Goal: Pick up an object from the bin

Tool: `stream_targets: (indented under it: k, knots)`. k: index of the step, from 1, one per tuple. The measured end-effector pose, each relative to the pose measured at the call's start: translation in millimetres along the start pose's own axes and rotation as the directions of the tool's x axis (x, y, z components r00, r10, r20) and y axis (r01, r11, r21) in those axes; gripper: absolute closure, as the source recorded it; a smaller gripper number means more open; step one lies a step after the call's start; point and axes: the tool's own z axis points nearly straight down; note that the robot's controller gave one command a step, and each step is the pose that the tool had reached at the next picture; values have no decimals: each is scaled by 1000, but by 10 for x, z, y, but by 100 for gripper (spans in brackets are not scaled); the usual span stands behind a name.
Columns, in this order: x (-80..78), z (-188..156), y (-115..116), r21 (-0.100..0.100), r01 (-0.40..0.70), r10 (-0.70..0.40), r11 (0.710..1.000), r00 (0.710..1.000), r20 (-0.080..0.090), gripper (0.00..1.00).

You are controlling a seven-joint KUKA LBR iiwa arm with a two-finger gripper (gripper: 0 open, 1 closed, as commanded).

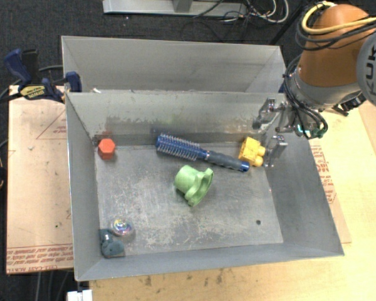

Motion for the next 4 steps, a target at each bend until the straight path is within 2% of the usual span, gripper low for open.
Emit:
stream_targets:
  k: [1,2,3,4]
  knots:
    - [-179,1486,775,0,-63,63,998,998,11,0]
    - [-192,1186,1568,-4,-29,29,1000,999,12,0]
    - [-130,1211,1820,-1,-17,17,1000,1000,7,0]
    - [-119,1455,1578,-6,-127,127,992,992,16,0]
